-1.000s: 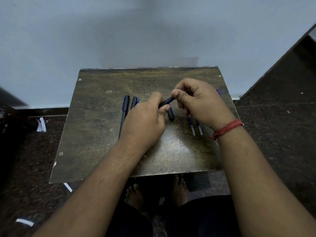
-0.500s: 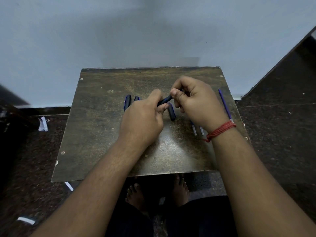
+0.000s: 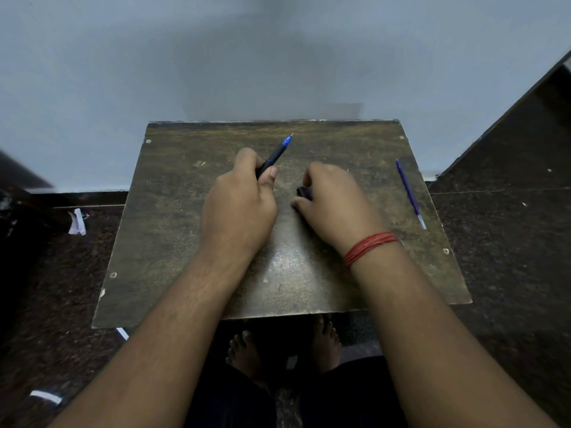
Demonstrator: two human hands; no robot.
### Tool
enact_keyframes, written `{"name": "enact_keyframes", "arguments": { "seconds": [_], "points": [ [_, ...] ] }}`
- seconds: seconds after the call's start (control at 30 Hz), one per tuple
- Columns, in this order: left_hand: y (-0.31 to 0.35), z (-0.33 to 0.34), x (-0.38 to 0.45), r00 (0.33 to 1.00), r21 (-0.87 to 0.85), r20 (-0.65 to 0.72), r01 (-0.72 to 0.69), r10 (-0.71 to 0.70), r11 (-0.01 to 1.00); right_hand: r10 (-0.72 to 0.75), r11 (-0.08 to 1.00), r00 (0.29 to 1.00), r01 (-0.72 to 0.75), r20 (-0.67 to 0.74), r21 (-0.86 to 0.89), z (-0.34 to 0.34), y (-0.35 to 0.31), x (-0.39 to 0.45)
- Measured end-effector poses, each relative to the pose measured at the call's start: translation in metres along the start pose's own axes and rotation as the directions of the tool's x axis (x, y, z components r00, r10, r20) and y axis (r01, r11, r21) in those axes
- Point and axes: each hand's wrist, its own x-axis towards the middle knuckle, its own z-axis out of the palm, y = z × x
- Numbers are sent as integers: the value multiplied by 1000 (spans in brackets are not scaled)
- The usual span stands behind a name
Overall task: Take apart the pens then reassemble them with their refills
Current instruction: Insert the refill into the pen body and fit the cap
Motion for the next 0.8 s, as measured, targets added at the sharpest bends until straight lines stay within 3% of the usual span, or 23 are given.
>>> {"name": "enact_keyframes", "arguments": {
  "seconds": [0.13,0.2,0.23,0.3,0.33,0.4,0.47,0.8],
  "points": [
    [0,0,0,1000,-16,-14,2,-2,1000,-56,998,998,57,-37,27,2,-5,1],
    [2,0,-1,1000,-5,-7,-6,6,1000,4,974,992,25,-129,224,-6,-1,4],
    [4,0,-2,1000,4,2,-12,12,1000,78,911,980,4,-182,413,-11,2,7],
    [9,-1,-4,999,17,28,-26,25,1000,237,621,941,44,-241,783,-23,9,10],
    [10,0,-5,999,14,42,-31,30,999,287,473,925,89,-249,876,-27,12,11],
    [12,1,-7,997,7,63,-39,39,999,335,305,904,161,-264,939,-32,18,12],
    [13,4,-8,996,20,71,-50,48,999,331,238,900,212,-284,948,-32,19,13],
    [14,7,-9,992,11,85,-96,95,995,137,391,958,180,-250,903,-24,11,7]
  ]
}}
